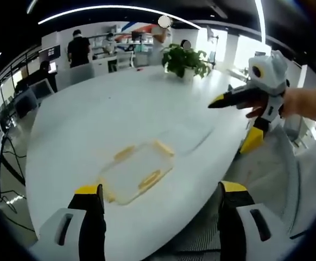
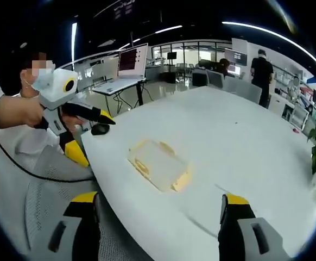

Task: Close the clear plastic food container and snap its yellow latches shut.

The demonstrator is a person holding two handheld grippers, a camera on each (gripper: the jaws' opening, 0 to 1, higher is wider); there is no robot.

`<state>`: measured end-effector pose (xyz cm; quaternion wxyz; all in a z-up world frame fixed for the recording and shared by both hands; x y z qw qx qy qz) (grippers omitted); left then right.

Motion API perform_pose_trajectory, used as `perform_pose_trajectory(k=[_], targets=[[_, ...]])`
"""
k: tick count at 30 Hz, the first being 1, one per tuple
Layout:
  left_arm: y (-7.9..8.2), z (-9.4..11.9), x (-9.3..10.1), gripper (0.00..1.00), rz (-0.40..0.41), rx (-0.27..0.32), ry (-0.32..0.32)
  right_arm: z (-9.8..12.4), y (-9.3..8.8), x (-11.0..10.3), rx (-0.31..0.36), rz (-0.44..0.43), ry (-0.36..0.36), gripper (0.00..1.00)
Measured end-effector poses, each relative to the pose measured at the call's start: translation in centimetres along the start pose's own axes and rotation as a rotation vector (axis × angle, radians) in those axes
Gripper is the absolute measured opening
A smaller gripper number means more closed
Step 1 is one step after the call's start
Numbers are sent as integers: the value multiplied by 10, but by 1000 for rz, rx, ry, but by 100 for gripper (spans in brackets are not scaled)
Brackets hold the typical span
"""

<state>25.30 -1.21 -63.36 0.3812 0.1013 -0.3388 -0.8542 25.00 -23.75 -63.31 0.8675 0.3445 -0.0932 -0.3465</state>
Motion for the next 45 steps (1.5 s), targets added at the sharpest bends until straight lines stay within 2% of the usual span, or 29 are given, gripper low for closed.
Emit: perform_pose_trajectory(k=[13, 29, 37, 45], targets=[[5, -3, -10, 85, -22, -10, -1, -6, 14, 6, -4, 40, 9, 90], [5, -6, -24, 84, -72, -33, 13, -16, 27, 9, -14, 97, 18, 82], [11, -7, -34, 83, -91, -36, -16, -23, 30, 11, -28, 133, 23, 81], [12, -12, -45, 83, -128, -57, -16, -30, 28, 16, -52, 146, 19, 78]])
Point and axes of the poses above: the point that each gripper's makers call its tool centre point, and the gripper's own axes: z roughly backward along the fingers, x roughly to its right, y roughly out of its top, the point moved 7 cm from there along z, roughly backward along the fingers, and after that the axes turned 8 degrees about -x, right-handed, at the moved point
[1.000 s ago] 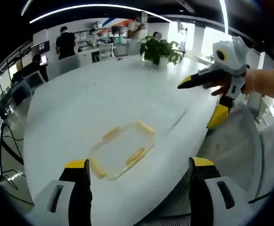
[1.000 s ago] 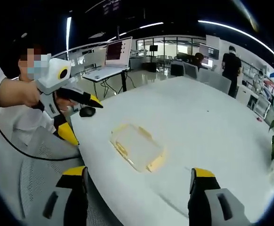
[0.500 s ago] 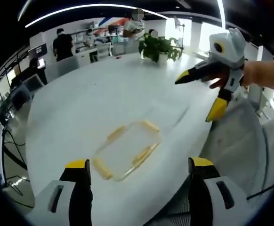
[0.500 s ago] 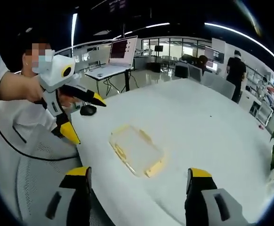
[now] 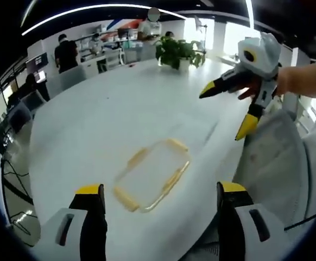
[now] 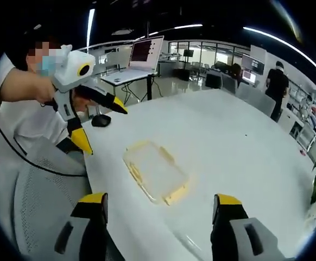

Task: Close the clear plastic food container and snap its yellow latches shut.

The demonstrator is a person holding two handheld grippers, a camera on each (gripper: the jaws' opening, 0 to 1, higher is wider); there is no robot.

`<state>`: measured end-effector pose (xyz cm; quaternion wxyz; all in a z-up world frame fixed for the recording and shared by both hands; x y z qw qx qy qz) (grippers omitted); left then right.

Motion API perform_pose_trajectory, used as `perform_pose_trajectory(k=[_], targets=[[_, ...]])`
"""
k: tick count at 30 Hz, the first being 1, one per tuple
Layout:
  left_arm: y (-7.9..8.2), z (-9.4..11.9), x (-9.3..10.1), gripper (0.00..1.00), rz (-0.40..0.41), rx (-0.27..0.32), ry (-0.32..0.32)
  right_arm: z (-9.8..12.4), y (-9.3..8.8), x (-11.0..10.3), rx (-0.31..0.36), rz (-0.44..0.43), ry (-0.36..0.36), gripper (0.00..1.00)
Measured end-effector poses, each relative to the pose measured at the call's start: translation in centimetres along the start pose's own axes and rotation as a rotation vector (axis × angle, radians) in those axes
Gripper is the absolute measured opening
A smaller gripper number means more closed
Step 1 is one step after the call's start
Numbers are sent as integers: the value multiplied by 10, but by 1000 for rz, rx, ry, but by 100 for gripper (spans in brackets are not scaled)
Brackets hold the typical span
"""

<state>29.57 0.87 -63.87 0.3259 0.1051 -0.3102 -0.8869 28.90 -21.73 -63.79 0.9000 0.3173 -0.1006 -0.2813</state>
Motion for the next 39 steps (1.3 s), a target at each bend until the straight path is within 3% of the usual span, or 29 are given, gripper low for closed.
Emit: perform_pose_trajectory(k=[12, 23, 32, 34, 39], targets=[[5, -4, -17, 82, -36, -5, -21, -9, 4, 8, -22, 35, 11, 71], [2, -15, -22, 81, -164, -60, -37, -15, 3, 16, -43, 54, 17, 72], [-3, -22, -31, 82, -181, -93, -68, -24, 1, 18, -65, 67, 31, 71], [-5, -23, -33, 83, -223, -114, -68, -26, 3, 18, -65, 69, 37, 71], [-6, -27, -36, 81, -236, -130, -84, -31, 7, 20, -79, 124, 39, 71]])
Point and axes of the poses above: the point that each gripper's makers call its tool centre point, and the gripper's own axes: z roughly backward along the fingers, x roughly to its right, y roughly out of its top, the point moved 7 cm from there along z, roughly backward along the fingers, and after that the axes turned 8 degrees about -x, right-handed, at the moved point
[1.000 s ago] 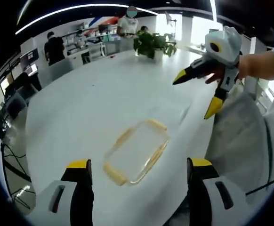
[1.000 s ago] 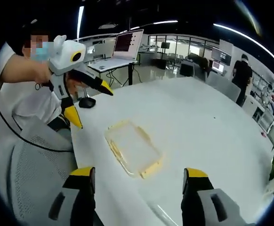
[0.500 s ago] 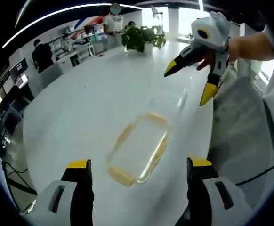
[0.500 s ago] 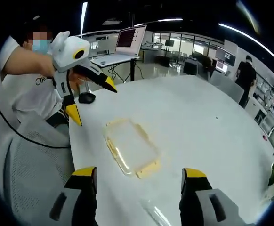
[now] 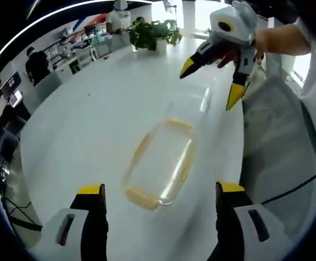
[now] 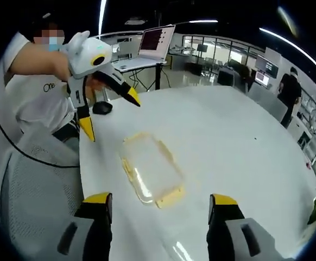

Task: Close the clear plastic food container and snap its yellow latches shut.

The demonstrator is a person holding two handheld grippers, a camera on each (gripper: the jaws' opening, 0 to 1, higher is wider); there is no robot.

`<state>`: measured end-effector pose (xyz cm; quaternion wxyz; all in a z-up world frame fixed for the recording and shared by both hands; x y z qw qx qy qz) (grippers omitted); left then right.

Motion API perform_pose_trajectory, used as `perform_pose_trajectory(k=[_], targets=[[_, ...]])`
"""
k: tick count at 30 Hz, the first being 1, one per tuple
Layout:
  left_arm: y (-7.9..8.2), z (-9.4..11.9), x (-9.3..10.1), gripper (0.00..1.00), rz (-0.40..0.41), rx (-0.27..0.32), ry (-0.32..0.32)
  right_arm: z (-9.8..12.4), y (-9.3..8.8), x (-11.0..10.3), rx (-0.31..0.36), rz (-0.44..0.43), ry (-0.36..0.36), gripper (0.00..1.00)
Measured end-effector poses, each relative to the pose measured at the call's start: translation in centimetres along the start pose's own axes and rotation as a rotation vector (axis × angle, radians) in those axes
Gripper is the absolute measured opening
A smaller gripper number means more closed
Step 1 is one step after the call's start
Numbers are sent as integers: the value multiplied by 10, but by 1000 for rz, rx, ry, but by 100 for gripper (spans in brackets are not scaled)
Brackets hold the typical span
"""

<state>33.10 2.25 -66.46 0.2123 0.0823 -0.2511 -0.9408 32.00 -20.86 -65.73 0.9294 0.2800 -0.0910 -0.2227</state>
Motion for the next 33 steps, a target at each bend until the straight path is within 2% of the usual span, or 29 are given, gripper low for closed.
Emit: perform_pose_trajectory(k=[14, 27, 33], targets=[[-2, -12, -7, 77, -65, -36, -48, -13, 4, 9, -67, 143, 40, 69], [-9, -23, -20, 75, -120, -78, -65, -31, 4, 21, -119, 206, 69, 67], [-13, -27, -25, 74, -123, -87, -80, -38, 8, 24, -122, 211, 82, 66]])
Point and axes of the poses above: the point that each gripper's makers call its tool centre point, and the gripper's own axes: z roughly backward along the fingers, x roughly to its right, y roughly out of its top, the point moved 7 cm from there along z, roughly backward along the fingers, and after that the axes turned 8 degrees about -x, right-handed, at the moved point
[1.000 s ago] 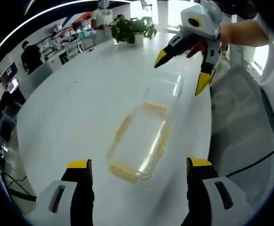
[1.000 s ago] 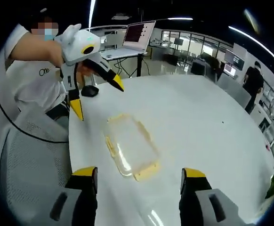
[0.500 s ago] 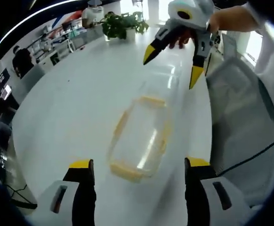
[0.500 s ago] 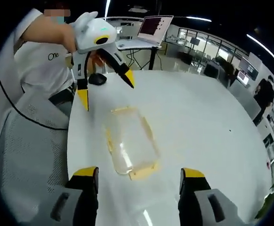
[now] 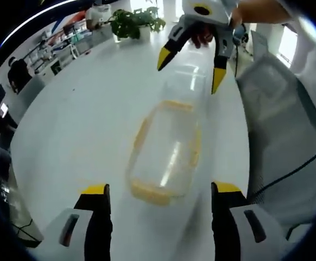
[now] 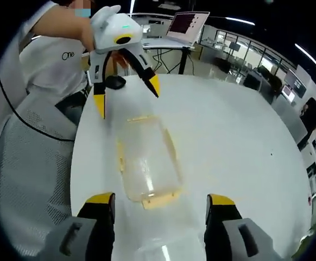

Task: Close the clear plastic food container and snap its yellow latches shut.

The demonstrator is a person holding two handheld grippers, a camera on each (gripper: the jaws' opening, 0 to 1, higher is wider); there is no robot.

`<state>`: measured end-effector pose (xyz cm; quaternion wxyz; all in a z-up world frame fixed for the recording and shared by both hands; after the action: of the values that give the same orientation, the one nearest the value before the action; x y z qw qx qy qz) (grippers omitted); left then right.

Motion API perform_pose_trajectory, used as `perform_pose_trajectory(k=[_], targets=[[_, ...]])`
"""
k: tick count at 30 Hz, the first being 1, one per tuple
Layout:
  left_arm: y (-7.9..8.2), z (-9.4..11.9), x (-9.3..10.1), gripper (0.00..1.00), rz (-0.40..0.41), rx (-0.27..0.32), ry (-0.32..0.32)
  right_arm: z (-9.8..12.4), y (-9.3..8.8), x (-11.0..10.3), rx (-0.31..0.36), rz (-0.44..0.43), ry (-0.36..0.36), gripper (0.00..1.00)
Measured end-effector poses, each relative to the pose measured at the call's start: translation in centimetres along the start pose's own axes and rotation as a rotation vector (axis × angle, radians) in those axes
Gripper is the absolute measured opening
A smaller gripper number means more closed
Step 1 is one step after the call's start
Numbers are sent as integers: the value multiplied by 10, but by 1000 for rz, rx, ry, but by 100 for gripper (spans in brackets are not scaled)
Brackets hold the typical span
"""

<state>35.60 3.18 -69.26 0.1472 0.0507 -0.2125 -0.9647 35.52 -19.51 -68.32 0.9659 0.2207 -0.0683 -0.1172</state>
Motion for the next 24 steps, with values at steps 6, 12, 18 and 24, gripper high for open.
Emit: perform_pose_trajectory(k=[6, 12, 18, 24], targets=[[-3, -7, -2, 73, -14, -15, -22, -7, 4, -2, -5, 10, 42, 64], [-7, -13, -4, 71, -67, -34, -38, -13, 4, -4, -15, 29, 69, 63], [-8, -18, -6, 69, -89, -48, -44, -16, 4, -2, -24, 46, 78, 62], [-12, -24, -7, 68, -119, -78, -49, -22, 0, 0, -53, 74, 81, 59]])
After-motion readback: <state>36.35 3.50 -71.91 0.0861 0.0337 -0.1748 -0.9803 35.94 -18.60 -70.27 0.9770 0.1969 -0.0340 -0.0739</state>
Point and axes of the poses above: the point that each gripper's makers call its tool centre point, and the gripper's own axes: z roughly backward along the fingers, x roughly to its right, y roughly out of its top, the point moved 7 cm from there along z, roughly backward along the fingers, and after that the axes turned 8 degrees about -x, right-handed, at the moved point
